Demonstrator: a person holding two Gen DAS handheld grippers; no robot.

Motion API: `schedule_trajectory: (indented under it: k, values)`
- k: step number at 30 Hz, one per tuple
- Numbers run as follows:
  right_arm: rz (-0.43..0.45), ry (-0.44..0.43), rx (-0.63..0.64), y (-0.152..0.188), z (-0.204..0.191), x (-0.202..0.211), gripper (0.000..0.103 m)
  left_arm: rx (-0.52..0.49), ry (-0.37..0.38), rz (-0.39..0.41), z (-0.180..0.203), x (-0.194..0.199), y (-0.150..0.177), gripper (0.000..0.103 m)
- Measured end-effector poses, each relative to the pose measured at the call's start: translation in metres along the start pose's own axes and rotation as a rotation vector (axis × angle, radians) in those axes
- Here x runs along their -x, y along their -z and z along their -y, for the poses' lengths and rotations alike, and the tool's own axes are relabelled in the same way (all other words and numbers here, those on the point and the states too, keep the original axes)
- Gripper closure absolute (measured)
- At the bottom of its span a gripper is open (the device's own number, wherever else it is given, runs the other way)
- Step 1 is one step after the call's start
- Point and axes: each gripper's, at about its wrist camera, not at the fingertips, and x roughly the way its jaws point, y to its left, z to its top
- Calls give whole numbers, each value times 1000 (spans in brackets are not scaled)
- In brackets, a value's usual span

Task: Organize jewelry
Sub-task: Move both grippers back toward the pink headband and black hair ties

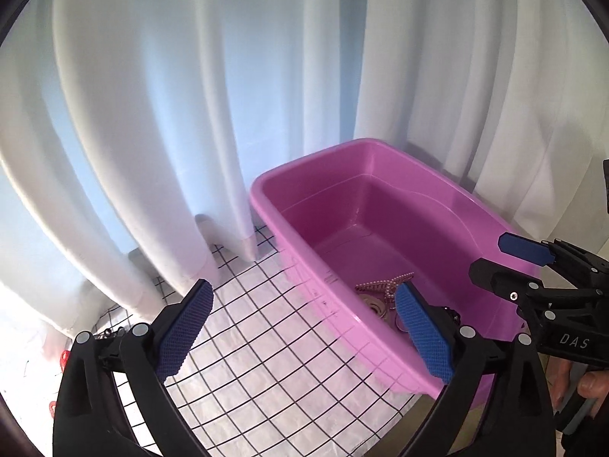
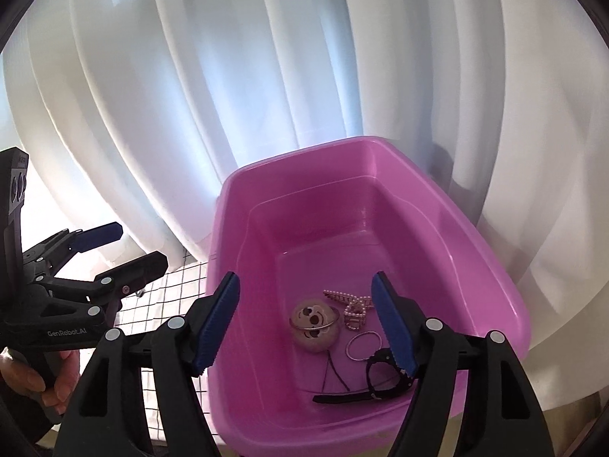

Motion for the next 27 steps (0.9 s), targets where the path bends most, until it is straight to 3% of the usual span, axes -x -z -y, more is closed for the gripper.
schedule_trajectory:
  k: [6, 13, 18, 23, 27]
  values:
    - [-12, -114, 63, 1, -52, -9, 35, 124, -78, -15, -61, 28, 37, 6]
    - [-70, -229, 195, 6, -130, -31, 35, 286, -288, -38, -143, 62, 109, 6]
    - [-144, -289, 264, 14, -178, -61, 35, 492, -447, -75, -205, 81, 165, 6]
    - [-226, -318, 318, 32, -217, -96, 35, 708, -554, -132, -258, 96, 225, 6]
    - [-277, -324, 352, 45, -243, -124, 35, 813, -622, -150, -289, 103, 261, 6]
